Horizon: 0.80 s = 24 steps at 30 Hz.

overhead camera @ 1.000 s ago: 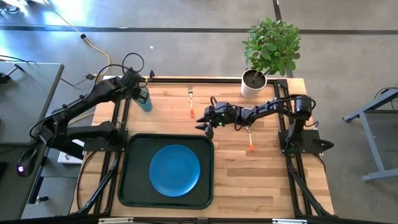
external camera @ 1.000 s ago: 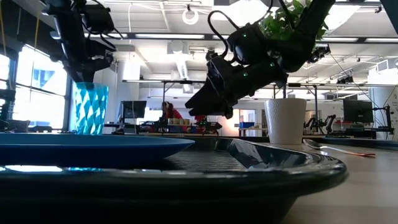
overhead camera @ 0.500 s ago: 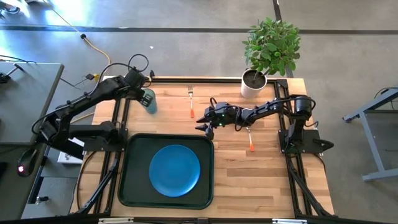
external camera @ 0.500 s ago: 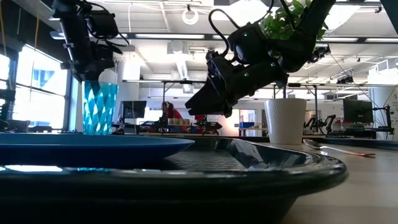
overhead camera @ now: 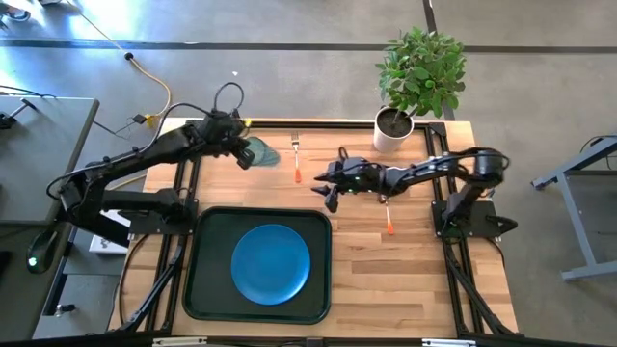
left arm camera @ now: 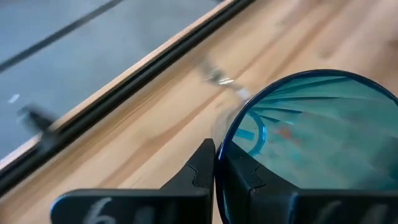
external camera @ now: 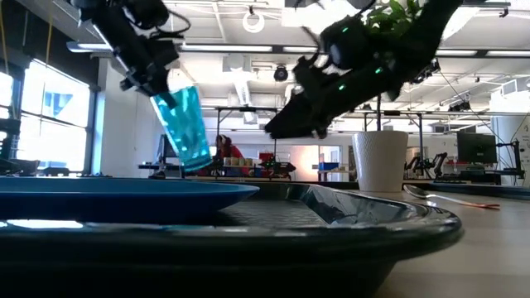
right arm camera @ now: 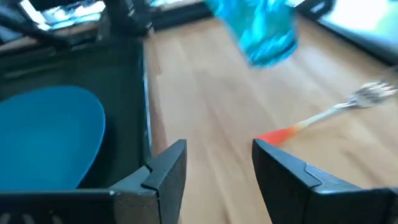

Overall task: Pick and place plate/cup/fork/spoon on tray
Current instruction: Put the blue cup on the black tray to the top right of the blue plate

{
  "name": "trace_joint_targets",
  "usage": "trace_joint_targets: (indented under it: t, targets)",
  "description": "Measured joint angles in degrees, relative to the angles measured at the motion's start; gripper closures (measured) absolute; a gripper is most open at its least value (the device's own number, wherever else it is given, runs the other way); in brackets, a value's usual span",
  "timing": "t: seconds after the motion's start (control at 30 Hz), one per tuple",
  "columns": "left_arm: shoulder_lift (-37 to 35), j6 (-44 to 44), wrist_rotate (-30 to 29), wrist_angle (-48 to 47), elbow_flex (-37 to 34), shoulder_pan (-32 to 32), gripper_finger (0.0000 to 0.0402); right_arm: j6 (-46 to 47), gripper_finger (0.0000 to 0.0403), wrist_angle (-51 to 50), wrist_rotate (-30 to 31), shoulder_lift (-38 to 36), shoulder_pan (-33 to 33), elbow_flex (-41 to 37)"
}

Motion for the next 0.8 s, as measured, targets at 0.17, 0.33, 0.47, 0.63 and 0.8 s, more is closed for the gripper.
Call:
trace_joint_targets:
  t: [0.17, 0.33, 0.47, 0.63, 0.8]
  targets:
    - [1.7, -0.6, -1.6, 8.8, 0.0, -7.5, 0.0397, 1.3, 0.0229, -1.2, 11.0, -14.8, 1.9, -8.6]
    - [5.3, 2.6, -1.8, 22.6, 0.0, -14.2, 0.0397, -2.1, 0.0229, -0.9, 18.3, -30.0, 6.9, -16.0]
    - [8.6, 6.5, 0.4, 31.7, 0.1, -17.9, 0.0397, -2.2, 0.0229, -1.0, 21.4, -39.6, 11.9, -20.3]
    - [13.1, 1.5, 0.2, 36.5, 0.2, -18.8, 0.0397, -1.1, 0.0229, -0.6, 18.0, -44.5, 16.4, -21.2]
    - [20.7, -2.0, 6.4, 33.7, 5.1, -18.7, 0.0397, -7.0, 0.0229, -5.8, 10.9, -44.3, 17.9, -15.3]
